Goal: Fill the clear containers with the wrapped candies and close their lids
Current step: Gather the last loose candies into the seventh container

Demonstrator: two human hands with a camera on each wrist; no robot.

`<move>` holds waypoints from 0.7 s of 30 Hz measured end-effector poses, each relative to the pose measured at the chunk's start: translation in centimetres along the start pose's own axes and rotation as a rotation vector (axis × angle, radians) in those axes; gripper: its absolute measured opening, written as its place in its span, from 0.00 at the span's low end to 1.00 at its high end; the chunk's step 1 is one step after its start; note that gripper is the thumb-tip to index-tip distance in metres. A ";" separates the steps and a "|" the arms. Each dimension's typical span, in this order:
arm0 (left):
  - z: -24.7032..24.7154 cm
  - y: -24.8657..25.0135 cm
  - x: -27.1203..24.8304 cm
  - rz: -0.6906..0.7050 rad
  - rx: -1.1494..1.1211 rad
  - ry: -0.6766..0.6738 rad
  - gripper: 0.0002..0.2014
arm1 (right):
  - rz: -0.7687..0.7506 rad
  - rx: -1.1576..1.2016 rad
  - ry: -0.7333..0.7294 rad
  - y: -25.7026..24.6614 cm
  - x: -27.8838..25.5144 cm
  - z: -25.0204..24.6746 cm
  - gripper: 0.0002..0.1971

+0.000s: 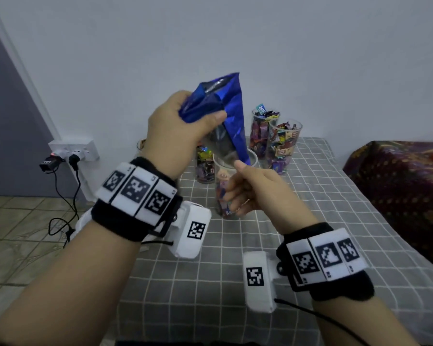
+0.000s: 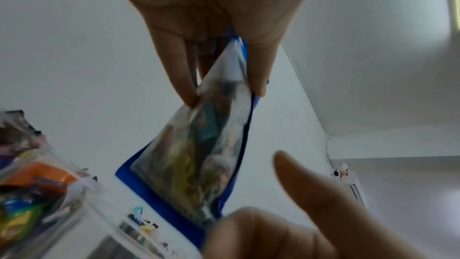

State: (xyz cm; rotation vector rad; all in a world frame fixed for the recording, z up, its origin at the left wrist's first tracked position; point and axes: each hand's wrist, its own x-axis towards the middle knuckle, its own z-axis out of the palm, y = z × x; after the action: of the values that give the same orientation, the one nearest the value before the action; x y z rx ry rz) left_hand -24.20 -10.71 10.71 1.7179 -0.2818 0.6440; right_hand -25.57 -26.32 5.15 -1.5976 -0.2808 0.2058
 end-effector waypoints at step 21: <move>3.6 -4.3 1.6 -0.285 0.120 -0.296 0.28 | -0.253 0.454 0.523 -0.8 5.5 -4.4 0.27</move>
State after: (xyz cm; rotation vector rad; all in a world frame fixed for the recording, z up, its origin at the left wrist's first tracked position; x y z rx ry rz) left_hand -19.69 -12.80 7.59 1.9244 -0.2009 0.2004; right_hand -19.09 -28.78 6.41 -1.1020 -0.0204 -0.3237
